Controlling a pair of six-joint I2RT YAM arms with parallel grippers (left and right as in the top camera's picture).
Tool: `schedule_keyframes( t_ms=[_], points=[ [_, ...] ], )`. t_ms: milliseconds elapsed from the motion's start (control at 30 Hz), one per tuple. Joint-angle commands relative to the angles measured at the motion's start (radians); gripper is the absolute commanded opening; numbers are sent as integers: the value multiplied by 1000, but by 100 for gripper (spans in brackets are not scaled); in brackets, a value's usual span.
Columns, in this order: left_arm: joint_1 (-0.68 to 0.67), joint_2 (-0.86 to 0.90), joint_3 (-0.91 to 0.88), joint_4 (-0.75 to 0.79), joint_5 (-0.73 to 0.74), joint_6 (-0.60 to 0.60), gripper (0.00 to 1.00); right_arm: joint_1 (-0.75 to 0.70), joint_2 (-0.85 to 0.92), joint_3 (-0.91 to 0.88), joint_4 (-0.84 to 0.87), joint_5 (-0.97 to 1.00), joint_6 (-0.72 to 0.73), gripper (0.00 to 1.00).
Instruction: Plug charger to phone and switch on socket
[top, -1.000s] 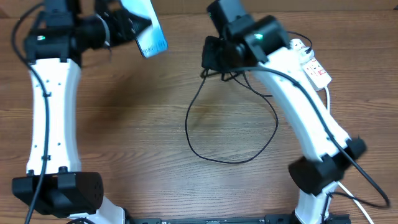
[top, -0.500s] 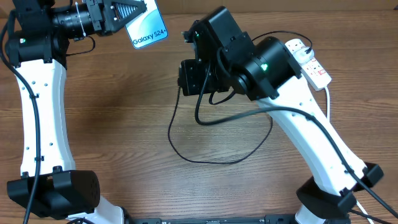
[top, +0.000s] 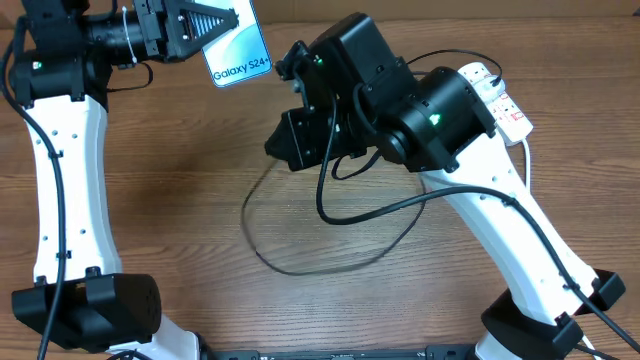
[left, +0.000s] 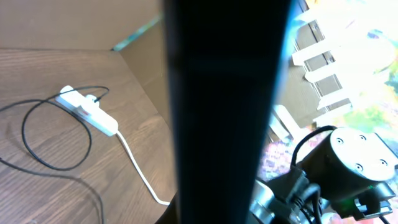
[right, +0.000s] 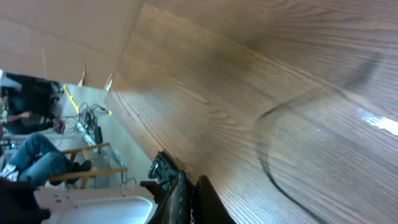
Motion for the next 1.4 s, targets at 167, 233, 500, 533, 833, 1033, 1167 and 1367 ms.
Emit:
schedule_keyframes(
  t_ms=[167,233,500,533,833,1033,1167,1367],
  points=[
    [-48,-2,14,-149,-127,195,4,11,-34,11,-38,196,63,4],
    [-48,-2,14,-235,-275,238,4,11,-34,11,-55,288,97,4],
    [-87,-2,14,-628,-1126,303,4,10,15,8,-104,595,293,43],
    [-95,-2,14,-659,-1192,301,4,10,32,8,-98,589,292,47],
    [-121,-2,14,-821,-1506,102,4,10,245,8,42,587,293,69],
    [-110,-2,14,-878,-1604,33,4,10,373,8,105,515,310,66],
    [-79,-2,14,-880,-1607,19,4,29,455,-9,81,351,221,54],
    [-42,-2,14,-880,-1603,17,4,127,547,-105,71,325,174,50]
  ],
)
